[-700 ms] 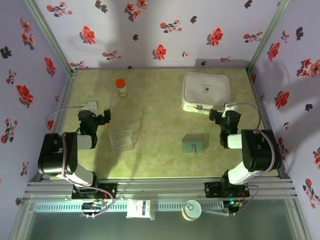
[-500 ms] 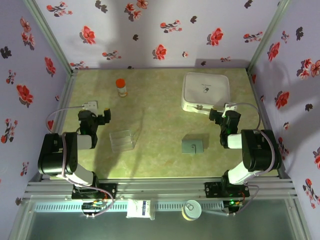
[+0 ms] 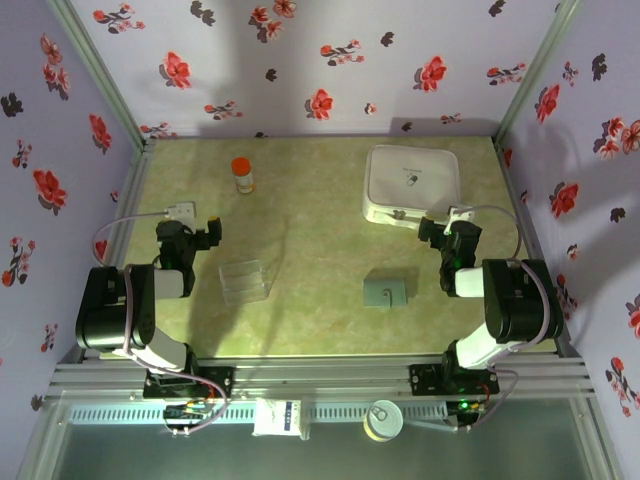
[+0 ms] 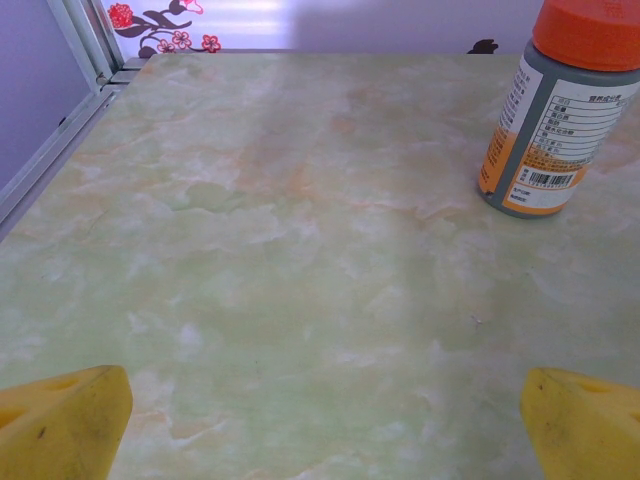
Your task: Take the credit cards out of the card holder
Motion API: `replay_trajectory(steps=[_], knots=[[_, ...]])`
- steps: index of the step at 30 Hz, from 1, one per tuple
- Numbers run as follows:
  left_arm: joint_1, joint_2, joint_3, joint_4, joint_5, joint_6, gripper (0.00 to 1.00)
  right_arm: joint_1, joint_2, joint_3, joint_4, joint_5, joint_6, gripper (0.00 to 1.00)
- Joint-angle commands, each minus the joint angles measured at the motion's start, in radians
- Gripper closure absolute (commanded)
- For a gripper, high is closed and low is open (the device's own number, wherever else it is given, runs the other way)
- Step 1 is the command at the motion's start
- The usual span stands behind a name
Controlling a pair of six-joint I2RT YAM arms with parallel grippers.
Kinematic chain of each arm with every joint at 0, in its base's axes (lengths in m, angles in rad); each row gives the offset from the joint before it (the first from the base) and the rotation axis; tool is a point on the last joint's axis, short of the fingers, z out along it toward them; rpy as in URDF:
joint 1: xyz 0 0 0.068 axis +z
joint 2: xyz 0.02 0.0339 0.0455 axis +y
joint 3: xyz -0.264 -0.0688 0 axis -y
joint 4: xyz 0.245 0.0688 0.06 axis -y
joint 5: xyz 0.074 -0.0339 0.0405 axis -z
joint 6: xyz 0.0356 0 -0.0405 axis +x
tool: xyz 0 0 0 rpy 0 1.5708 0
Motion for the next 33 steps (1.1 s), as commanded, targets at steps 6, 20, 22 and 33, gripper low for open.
replay_trajectory(steps=[6, 20, 22, 33], knots=[[-0.002, 0.007, -0.002, 0.019, -0.028, 0.011, 0.00, -0.002, 0.001, 0.016, 0.009, -0.011, 0.003, 0.01], [-0.003, -0.026, 0.010, -0.025, -0.072, -0.006, 0.00, -0.002, -0.034, 0.017, -0.016, -0.018, -0.005, 0.01], [-0.009, -0.061, 0.014, -0.057, -0.107, -0.008, 0.00, 0.000, -0.073, 0.022, -0.053, -0.012, -0.006, 0.01], [-0.076, -0.278, 0.137, -0.452, -0.266, -0.087, 0.00, 0.063, -0.306, 0.152, -0.475, -0.006, 0.007, 0.01]])
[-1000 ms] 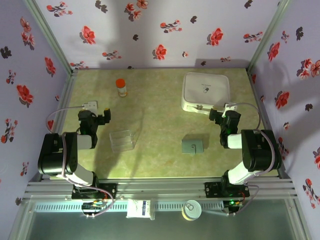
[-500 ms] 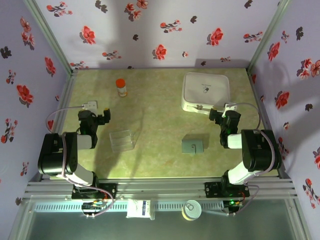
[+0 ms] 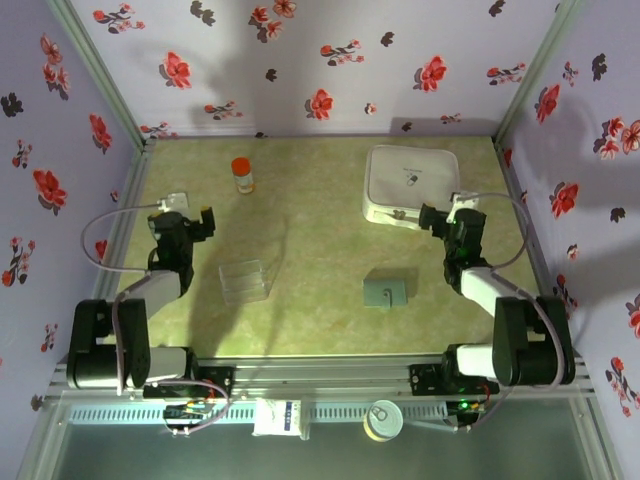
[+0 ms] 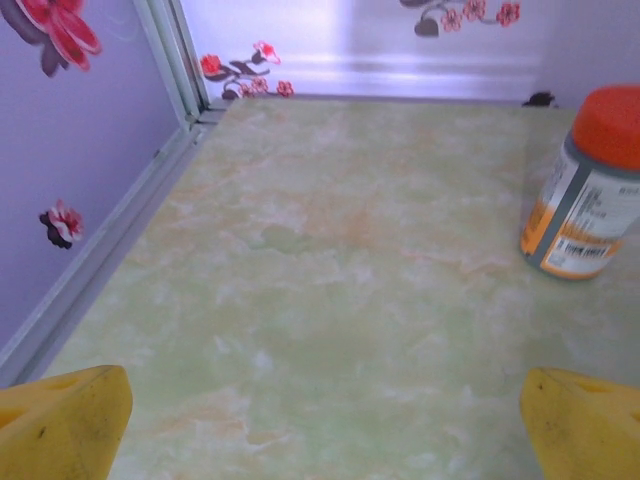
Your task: Take the credit cards out of the card holder
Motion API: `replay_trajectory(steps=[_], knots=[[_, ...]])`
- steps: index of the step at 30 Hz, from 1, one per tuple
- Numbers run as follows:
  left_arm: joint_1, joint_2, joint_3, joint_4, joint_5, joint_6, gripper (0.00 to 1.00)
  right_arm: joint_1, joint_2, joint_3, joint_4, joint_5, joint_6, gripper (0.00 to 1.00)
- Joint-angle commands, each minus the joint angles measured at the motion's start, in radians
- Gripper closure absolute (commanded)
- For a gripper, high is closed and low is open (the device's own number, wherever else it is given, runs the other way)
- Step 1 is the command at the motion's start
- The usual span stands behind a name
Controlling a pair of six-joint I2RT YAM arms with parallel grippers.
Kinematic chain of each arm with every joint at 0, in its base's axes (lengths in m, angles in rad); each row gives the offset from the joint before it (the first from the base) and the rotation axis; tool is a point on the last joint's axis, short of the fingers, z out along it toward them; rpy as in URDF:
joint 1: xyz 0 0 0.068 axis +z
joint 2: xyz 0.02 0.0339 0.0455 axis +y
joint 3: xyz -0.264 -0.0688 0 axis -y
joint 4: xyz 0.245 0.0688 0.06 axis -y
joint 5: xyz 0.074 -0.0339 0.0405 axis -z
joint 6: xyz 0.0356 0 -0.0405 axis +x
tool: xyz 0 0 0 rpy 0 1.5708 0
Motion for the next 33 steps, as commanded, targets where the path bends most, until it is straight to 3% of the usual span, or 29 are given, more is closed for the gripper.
replay_trajectory(steps=[1, 11, 17, 21, 23, 26, 33], knots=[[-0.022, -0.055, 0.080, -0.208, -0.066, -0.073, 0.00, 0.035, -0.054, 0.066, -0.201, -0.006, 0.020, 0.01], [-0.103, -0.131, 0.257, -0.639, 0.056, -0.274, 0.00, 0.117, -0.131, 0.224, -0.631, -0.085, 0.278, 0.14], [-0.188, -0.156, 0.348, -0.928, 0.054, -0.344, 0.01, 0.184, -0.125, 0.293, -0.829, -0.165, 0.394, 0.23], [-0.207, -0.155, 0.392, -1.149, 0.054, -0.456, 0.11, 0.259, -0.106, 0.315, -0.887, -0.191, 0.438, 0.24], [-0.218, -0.145, 0.404, -1.235, 0.062, -0.494, 0.12, 0.290, -0.096, 0.323, -0.906, -0.195, 0.454, 0.24], [-0.248, -0.155, 0.377, -1.267, 0.075, -0.536, 0.13, 0.320, -0.091, 0.325, -0.913, -0.210, 0.478, 0.24], [-0.279, -0.155, 0.329, -1.278, 0.151, -0.588, 0.36, 0.358, -0.089, 0.332, -0.936, -0.207, 0.477, 0.24]])
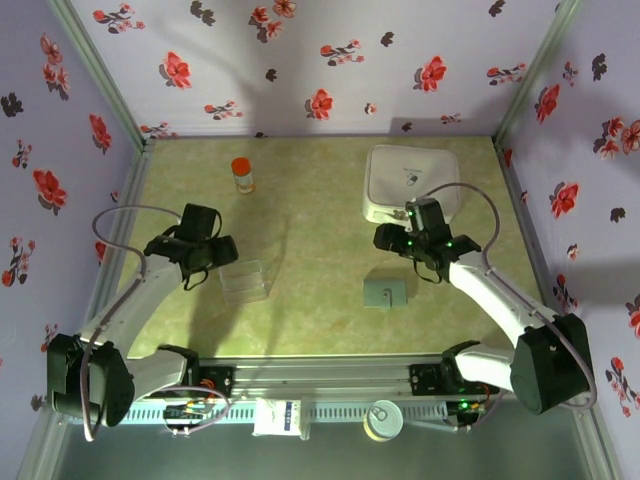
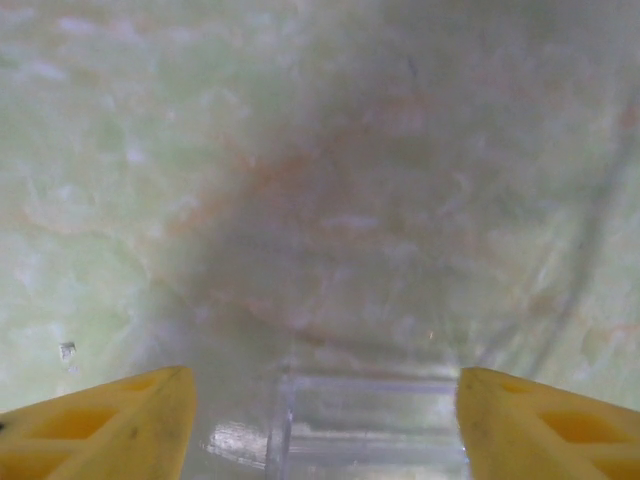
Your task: Take the credit cards out of the card holder
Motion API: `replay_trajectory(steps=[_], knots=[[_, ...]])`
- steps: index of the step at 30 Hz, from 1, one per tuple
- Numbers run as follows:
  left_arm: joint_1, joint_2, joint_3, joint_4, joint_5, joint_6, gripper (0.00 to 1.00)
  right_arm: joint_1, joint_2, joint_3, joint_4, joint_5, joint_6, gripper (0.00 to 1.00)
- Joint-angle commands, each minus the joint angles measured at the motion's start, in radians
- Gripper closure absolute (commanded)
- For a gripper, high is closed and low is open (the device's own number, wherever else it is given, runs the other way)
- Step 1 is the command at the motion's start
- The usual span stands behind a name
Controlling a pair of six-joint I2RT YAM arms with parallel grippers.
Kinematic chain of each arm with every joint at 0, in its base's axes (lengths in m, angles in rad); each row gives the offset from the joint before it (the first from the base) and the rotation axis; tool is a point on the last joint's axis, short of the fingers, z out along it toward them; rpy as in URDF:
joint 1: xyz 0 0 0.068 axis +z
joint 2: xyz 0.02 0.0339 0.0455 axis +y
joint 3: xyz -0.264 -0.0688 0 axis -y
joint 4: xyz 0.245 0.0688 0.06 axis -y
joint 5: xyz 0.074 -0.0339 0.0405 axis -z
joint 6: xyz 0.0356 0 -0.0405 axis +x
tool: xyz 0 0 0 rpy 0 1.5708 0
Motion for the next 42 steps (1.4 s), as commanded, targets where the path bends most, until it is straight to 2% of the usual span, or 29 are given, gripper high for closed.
replay_trajectory(steps=[1, 6, 19, 33, 42], knots=[[-0.018, -0.002, -0.014, -0.065, 0.036, -0.051, 0.39, 0.010, 0.003, 0.030, -0.042, -0.002, 0.018, 0.24], [-0.019, 0.027, -0.041, -0.072, 0.031, -0.043, 0.56, 0.010, -0.003, 0.033, -0.063, 0.003, 0.010, 0.24], [-0.017, 0.142, -0.016, -0.068, 0.036, 0.069, 0.73, 0.011, -0.026, 0.037, -0.105, 0.023, 0.010, 0.23], [-0.012, 0.181, 0.012, -0.049, 0.014, 0.106, 0.84, 0.012, -0.043, 0.038, -0.130, 0.041, 0.013, 0.23], [-0.011, 0.204, 0.050, -0.052, 0.032, 0.103, 0.98, 0.013, -0.053, 0.054, -0.148, 0.047, 0.007, 0.23]])
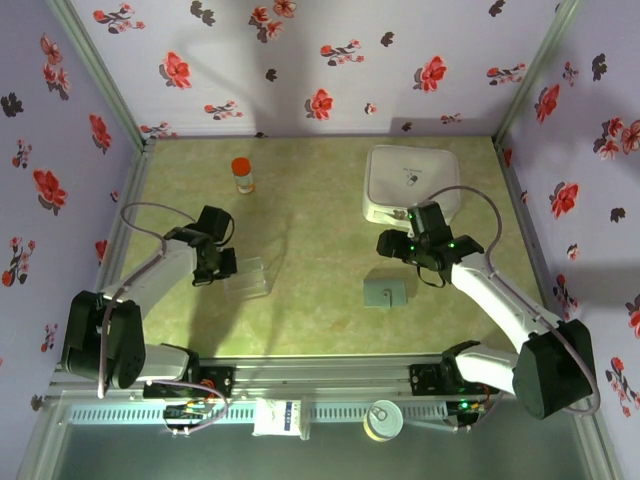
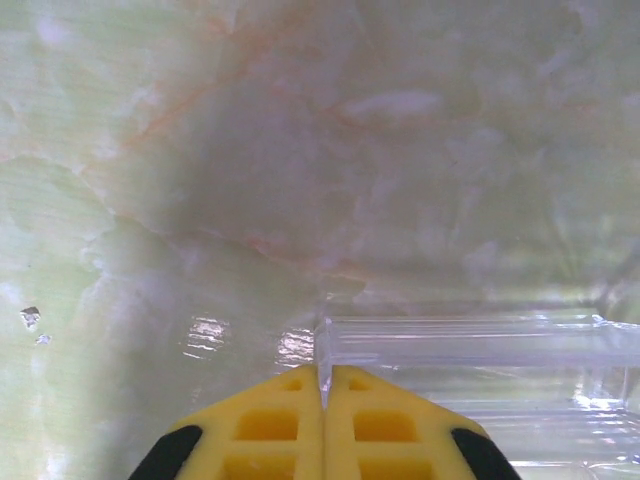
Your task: Take the credit cards out of the card holder
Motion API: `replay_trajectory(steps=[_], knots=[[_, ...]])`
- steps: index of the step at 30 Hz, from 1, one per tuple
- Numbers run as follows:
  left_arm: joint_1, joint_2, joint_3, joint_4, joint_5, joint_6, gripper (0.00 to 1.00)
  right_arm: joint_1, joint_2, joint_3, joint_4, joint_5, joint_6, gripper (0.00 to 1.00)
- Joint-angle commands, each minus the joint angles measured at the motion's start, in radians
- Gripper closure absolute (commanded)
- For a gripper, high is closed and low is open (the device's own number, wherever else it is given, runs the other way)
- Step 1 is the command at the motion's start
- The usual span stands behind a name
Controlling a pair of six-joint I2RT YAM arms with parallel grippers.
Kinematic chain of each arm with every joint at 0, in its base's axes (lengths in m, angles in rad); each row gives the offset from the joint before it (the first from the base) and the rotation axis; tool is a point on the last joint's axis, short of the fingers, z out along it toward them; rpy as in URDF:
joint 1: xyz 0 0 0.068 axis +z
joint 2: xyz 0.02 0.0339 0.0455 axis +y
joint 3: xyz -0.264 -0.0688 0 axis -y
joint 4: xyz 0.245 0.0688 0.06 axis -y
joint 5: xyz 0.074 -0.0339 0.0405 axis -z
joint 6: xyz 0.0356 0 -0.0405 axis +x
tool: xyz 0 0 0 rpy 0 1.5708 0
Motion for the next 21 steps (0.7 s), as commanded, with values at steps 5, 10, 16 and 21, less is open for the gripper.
replay_trajectory(steps=[5, 10, 16, 21], knots=[[-0.014, 0.035, 0.096, -0.001, 0.029, -0.022, 1.00, 0.008, -0.025, 0.047, -0.028, 0.025, 0.003, 0.23], [-0.063, 0.147, 0.239, -0.018, 0.023, -0.066, 1.00, 0.008, -0.019, 0.052, -0.030, 0.034, -0.003, 0.23], [-0.157, 0.341, 0.479, -0.049, -0.003, -0.108, 1.00, 0.008, -0.015, 0.054, -0.033, 0.047, -0.003, 0.24], [-0.233, 0.550, 0.779, -0.132, -0.027, -0.110, 1.00, 0.008, -0.019, 0.056, -0.040, 0.073, -0.006, 0.24]])
